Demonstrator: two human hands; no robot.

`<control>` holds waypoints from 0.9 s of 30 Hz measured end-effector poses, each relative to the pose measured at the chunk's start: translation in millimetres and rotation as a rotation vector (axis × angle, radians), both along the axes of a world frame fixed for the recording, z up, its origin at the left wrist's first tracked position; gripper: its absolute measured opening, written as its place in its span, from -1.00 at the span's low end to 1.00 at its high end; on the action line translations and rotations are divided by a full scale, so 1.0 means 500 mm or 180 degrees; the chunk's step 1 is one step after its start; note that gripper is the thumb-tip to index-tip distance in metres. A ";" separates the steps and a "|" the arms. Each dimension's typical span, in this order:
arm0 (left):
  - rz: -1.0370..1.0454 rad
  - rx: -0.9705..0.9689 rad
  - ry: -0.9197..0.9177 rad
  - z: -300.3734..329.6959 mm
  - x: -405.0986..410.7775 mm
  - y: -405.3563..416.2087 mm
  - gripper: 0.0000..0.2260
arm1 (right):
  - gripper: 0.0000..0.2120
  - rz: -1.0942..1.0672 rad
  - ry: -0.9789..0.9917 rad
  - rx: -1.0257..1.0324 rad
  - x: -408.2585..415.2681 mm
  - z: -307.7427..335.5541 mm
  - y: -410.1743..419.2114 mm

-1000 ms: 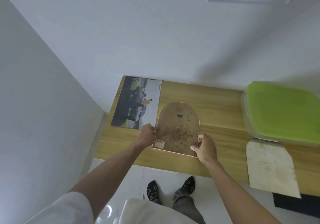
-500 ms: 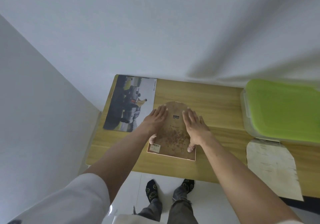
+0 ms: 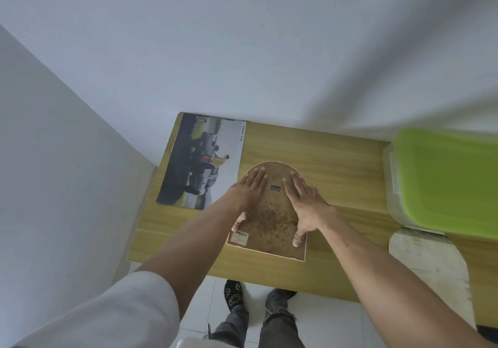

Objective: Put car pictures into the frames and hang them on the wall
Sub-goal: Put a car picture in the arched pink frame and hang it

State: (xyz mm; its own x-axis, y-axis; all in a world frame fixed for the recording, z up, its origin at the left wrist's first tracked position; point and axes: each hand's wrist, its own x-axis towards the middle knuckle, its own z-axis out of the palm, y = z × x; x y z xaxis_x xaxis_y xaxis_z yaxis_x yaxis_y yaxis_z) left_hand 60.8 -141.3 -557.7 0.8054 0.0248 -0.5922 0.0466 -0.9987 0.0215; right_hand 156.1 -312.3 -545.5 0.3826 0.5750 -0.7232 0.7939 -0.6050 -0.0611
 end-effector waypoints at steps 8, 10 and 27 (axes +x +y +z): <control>0.0048 -0.0021 -0.0004 0.012 -0.014 0.002 0.11 | 0.58 0.0059 -0.0224 0.0200 -0.004 0.001 -0.018; 0.0249 -0.0110 -0.0013 0.018 -0.029 -0.008 0.22 | 0.51 -0.0139 -0.0199 0.0366 -0.021 0.004 -0.031; 0.3334 -0.2603 -0.1662 0.065 -0.151 -0.027 -0.44 | -0.78 -0.4513 0.0756 0.2680 -0.137 0.033 -0.073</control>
